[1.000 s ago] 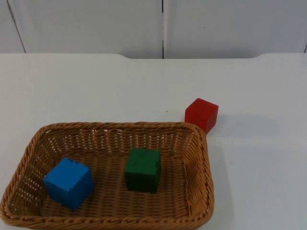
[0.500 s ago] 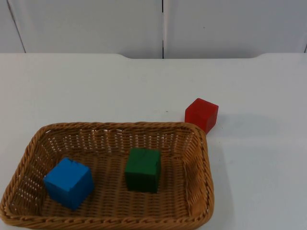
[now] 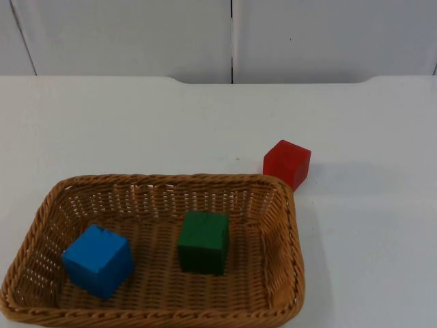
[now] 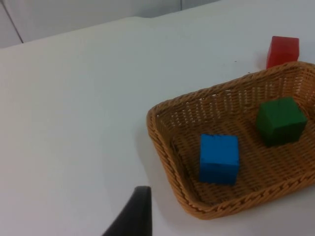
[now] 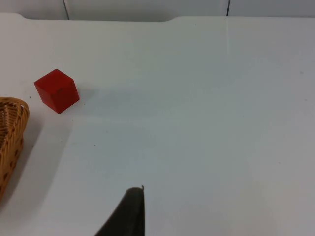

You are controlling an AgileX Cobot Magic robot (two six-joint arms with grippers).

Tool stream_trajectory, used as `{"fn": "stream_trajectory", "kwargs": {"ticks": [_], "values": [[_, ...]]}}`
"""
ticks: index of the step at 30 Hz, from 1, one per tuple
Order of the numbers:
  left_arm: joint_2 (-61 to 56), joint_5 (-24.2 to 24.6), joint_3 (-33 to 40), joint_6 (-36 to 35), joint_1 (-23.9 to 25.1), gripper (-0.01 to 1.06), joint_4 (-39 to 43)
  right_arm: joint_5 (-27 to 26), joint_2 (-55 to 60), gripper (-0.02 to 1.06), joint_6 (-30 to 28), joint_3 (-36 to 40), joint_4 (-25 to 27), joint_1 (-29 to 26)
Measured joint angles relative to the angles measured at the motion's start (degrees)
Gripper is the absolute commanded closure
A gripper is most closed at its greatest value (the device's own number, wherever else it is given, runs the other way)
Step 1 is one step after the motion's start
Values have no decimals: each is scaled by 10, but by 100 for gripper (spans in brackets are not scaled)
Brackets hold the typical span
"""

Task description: Pick up one cube with each hand and place exactly two cubes into the same basket, leaving the remaining cube outside.

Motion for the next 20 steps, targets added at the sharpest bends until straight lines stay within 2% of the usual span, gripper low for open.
{"fn": "stream_trajectory", "kwargs": {"ticks": [8, 20], "values": [[0, 1, 0, 0, 60, 0, 0, 0, 0, -1, 0, 0, 0, 0], [0, 1, 0, 0, 115, 0, 0, 0, 0, -1, 0, 0, 0, 0]]}}
